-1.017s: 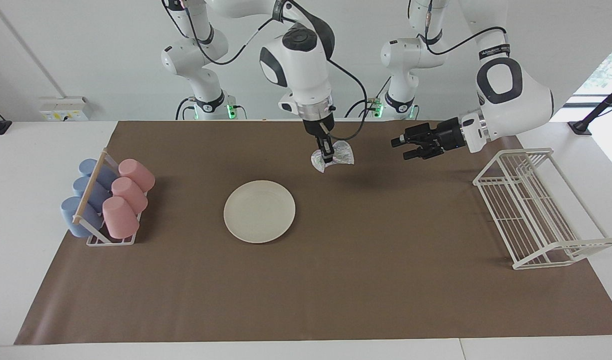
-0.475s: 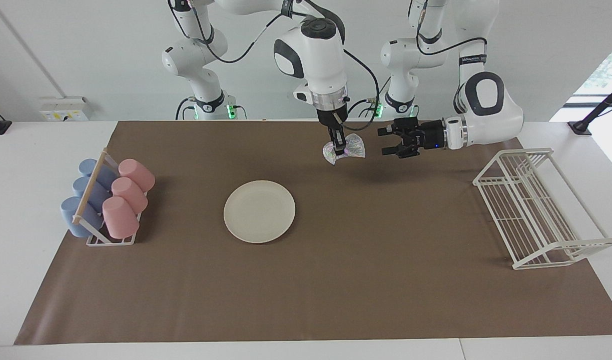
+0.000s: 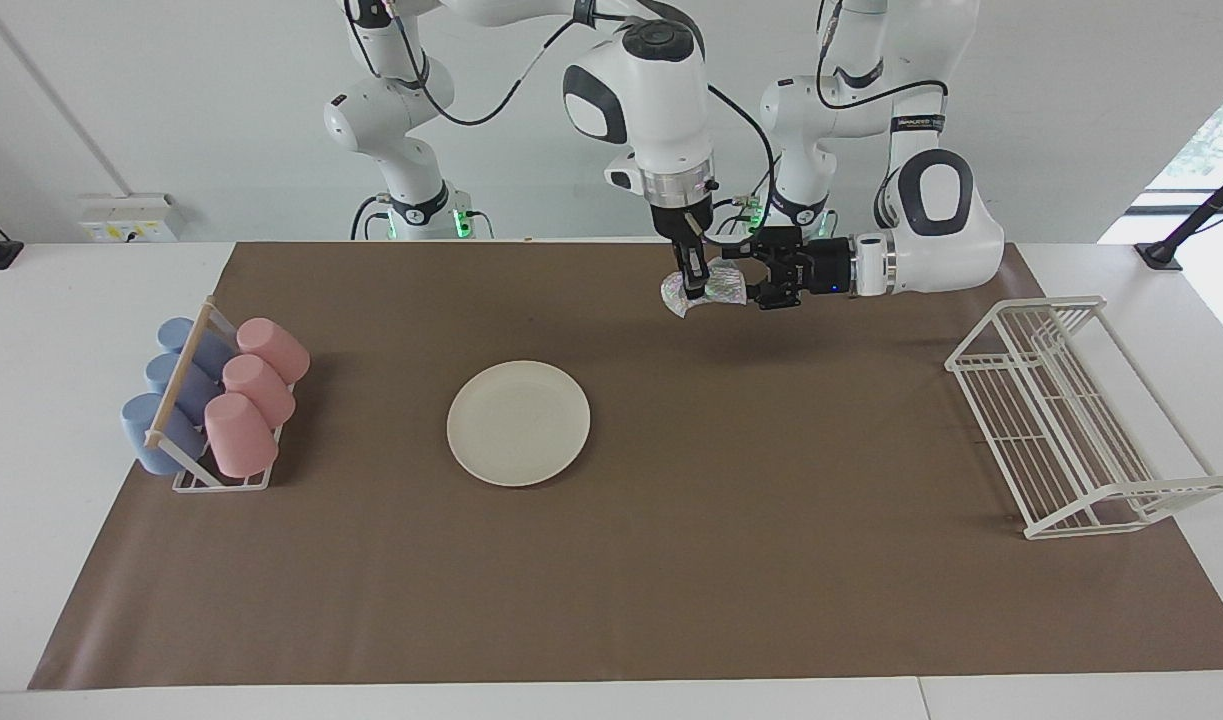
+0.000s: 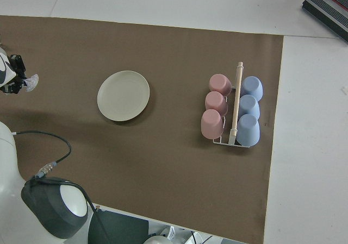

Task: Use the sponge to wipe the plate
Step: 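Grasp the cloth with the left gripper while the right gripper releases it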

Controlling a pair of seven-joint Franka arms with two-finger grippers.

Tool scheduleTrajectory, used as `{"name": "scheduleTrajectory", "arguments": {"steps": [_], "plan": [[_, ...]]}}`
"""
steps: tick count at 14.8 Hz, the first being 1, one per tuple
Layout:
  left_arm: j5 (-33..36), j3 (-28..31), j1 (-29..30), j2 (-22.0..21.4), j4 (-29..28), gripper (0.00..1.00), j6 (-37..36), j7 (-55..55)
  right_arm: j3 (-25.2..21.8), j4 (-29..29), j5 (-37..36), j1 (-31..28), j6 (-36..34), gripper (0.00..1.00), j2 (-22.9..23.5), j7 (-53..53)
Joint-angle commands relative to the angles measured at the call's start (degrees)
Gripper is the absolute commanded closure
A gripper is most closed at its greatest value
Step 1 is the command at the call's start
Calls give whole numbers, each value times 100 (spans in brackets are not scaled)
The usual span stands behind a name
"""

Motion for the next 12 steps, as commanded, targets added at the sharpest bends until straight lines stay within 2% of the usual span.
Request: {"name": "scheduleTrajectory", "arguments": {"steps": [1,2,3,10,11,12], "plan": [[-113,64,-79,-154,-156,57,27,42,8,178,-107,-11,-87,100,96,146],[-113,64,-88,-154,-156,91,35,33,8,178,-107,-11,-87,100,96,146],[-113,47,-97,-163,-156,100,44,16,8,178,-107,-20,-87,100,96,146],[-113,64,-132,-172,-165,100,-44,-186,-27,178,-64,-116,-95,100,61,85],[-113,64,-132,-163,-156,100,-35,-230,-36,169,-11,-134,-69,80,34,67],[-113,73,-123,-163,-156,100,-44,-256,-36,160,-11,-204,-104,34,8,67]]}}
